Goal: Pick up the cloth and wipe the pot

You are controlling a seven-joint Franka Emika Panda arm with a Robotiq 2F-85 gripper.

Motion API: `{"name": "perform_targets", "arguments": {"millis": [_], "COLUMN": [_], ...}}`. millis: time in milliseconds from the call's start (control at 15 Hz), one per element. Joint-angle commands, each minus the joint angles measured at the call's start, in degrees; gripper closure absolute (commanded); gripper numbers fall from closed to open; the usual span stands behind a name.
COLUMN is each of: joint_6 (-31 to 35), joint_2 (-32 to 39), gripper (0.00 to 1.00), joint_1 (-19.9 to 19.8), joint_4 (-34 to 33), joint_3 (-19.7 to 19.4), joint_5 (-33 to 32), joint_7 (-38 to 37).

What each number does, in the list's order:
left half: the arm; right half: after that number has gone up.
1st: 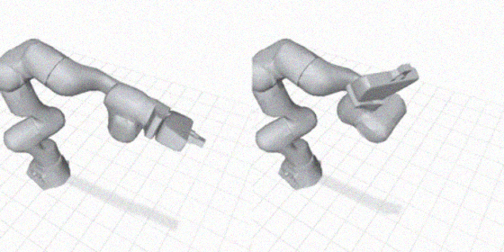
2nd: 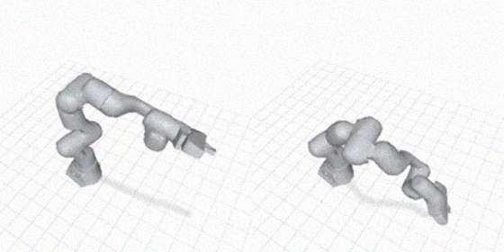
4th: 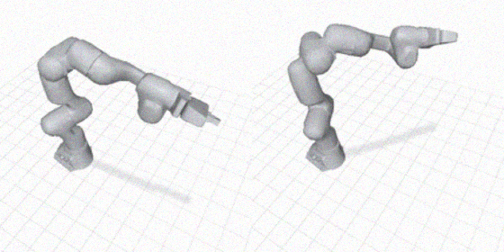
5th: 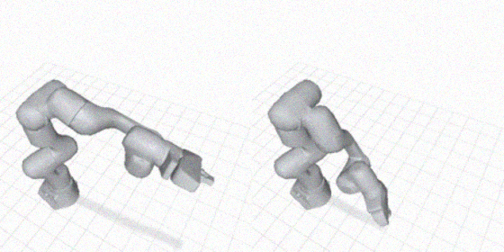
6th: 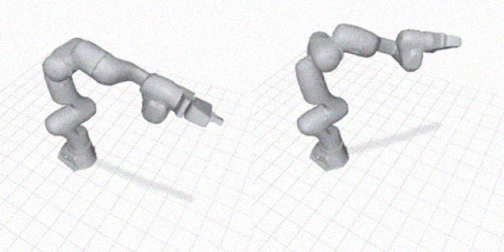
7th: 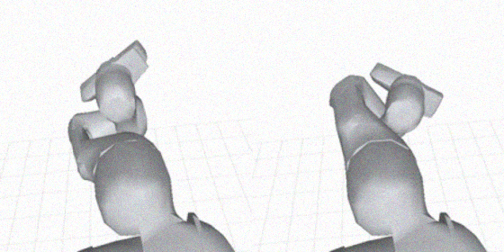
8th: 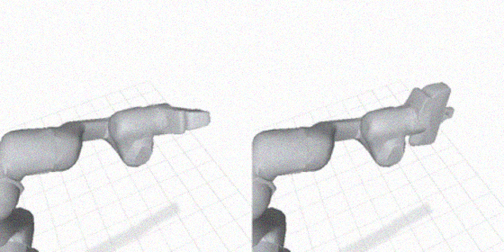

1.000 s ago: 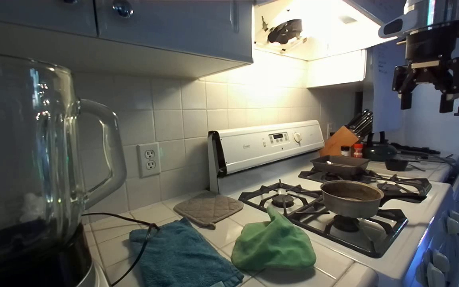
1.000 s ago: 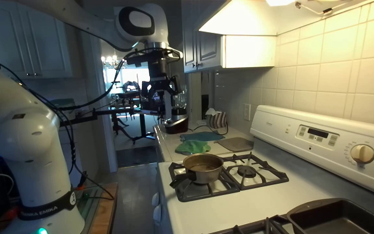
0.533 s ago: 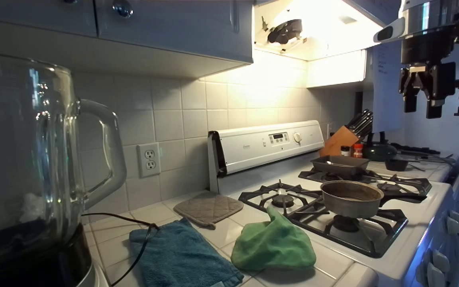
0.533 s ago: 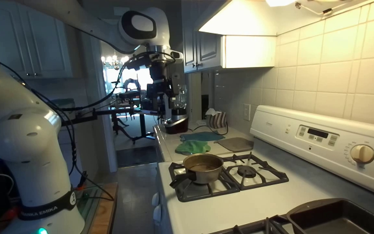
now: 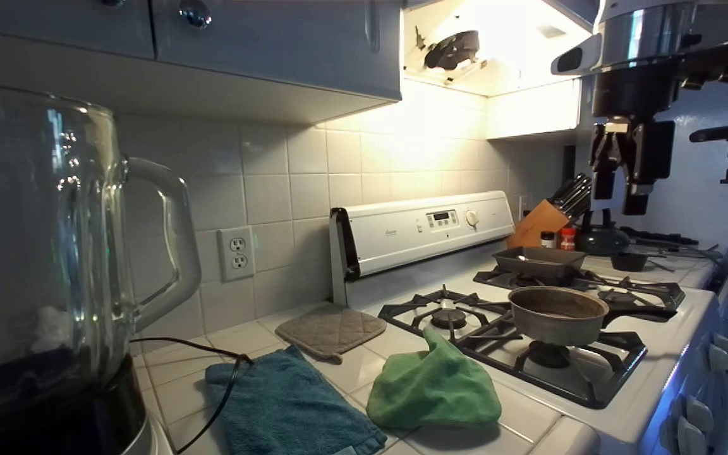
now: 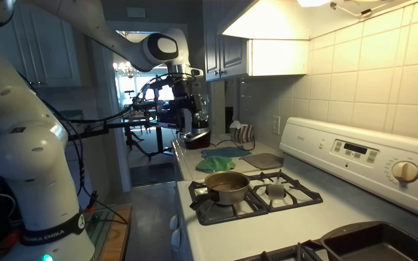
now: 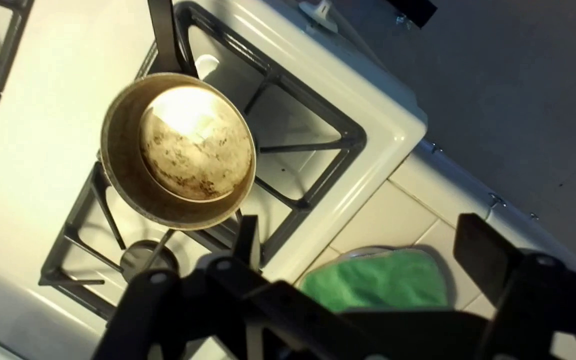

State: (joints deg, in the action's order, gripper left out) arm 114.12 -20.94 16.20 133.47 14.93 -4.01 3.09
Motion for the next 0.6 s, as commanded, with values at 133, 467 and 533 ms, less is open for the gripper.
{"name": "perform_targets", "arguments": {"millis": [133, 467, 533], "joint_6": [3.1, 2.4, 2.4], "joint_2": [12.3, 20.7, 22.2], "gripper": [0.00, 0.00, 0.00], "joint_1": [0.5, 1.6, 1.9], "joint_4": [-8.9, -15.1, -16.2], "joint_3": [2.6, 4.6, 4.9], "joint_5": [-0.6, -1.6, -1.8], "joint_7": [0.0, -1.2, -1.1]}}
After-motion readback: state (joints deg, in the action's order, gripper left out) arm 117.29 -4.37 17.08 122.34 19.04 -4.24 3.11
